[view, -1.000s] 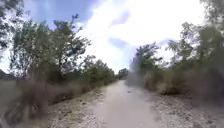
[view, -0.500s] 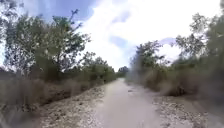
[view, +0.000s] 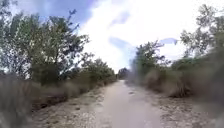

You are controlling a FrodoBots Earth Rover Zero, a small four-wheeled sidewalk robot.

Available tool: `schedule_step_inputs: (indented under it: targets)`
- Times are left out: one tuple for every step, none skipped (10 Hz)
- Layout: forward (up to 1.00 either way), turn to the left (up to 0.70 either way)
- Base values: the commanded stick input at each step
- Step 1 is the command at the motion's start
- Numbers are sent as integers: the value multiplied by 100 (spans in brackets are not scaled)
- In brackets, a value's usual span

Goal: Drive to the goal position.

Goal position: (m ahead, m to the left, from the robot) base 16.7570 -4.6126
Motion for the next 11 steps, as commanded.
schedule_step_inputs:
  targets:
    - [45, 0]
    - [45, 0]
    - [45, 0]
    - [45, 0]
    - [45, 0]
    - [45, 0]
    - [45, 0]
    - [45, 0]
    - [45, 0]
    - [45, 0]
    - [45, 0]
